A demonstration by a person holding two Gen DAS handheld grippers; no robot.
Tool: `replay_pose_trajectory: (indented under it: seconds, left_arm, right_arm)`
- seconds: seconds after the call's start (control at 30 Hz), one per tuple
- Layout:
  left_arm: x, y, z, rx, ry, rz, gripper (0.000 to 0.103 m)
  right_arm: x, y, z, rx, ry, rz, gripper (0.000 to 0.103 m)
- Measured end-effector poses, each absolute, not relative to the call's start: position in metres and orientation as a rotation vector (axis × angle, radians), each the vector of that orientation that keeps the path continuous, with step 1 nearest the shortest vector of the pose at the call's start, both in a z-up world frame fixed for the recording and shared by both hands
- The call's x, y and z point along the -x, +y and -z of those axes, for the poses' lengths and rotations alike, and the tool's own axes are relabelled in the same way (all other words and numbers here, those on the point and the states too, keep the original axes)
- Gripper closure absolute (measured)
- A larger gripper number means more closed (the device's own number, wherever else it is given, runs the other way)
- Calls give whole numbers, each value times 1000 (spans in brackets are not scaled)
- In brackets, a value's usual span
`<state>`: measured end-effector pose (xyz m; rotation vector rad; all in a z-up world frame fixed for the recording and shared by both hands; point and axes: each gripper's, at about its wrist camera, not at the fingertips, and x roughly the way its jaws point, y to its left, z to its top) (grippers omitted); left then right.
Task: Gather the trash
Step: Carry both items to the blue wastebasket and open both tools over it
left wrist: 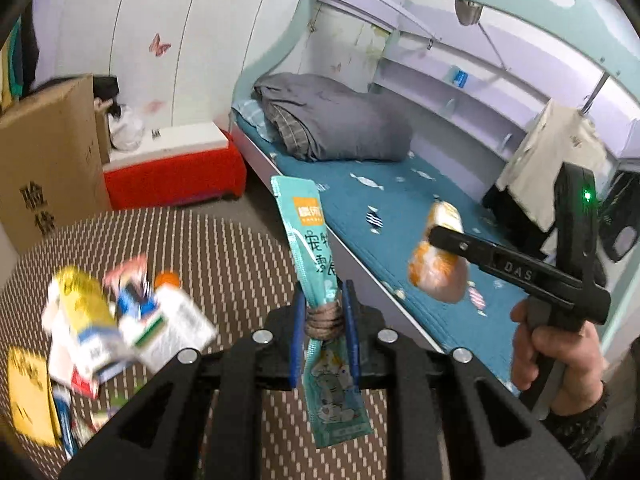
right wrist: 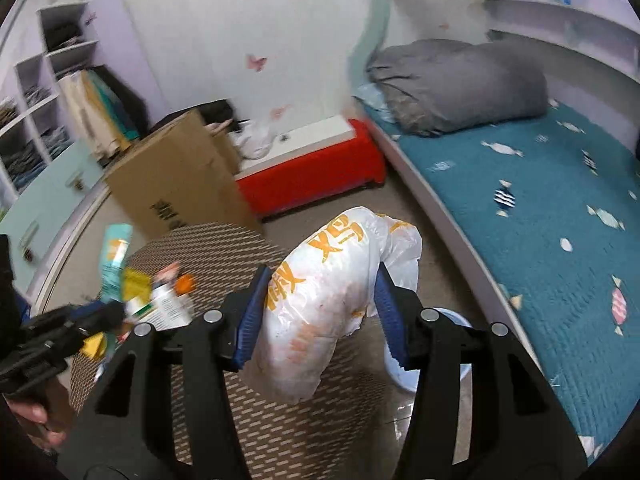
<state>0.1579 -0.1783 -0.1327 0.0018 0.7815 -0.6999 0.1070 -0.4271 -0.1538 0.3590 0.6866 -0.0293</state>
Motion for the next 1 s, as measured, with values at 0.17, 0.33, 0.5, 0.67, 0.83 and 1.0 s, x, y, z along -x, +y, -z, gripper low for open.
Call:
replay_pose_trajectory:
  seconds: [0.17,0.33,0.5,0.67,0.83,1.0]
  left_arm:
    - [-186,-243,136,-66,801,719,86]
    - [-212,-309,168,-135,868,735,86]
    - [-239,-363,210,-185,962,747,86]
    - [-256,-404,251,-267,1052,736,86]
    - [-272,-437,288,-336,1143,724,86]
    - [-276,-469,319,-419,1209,726,86]
  right_arm:
    - [-133,-486,205,-418,782,132,52]
    - [-166,-532,288,-510,927,173,52]
    - [-195,-561,365,-592,1040,188,52]
    - [-211,-583,429,-718,1124,207,26]
    - [-186,-606,428,-795,1065,278,21]
    - [-154,-627,387,-784,951,326,18]
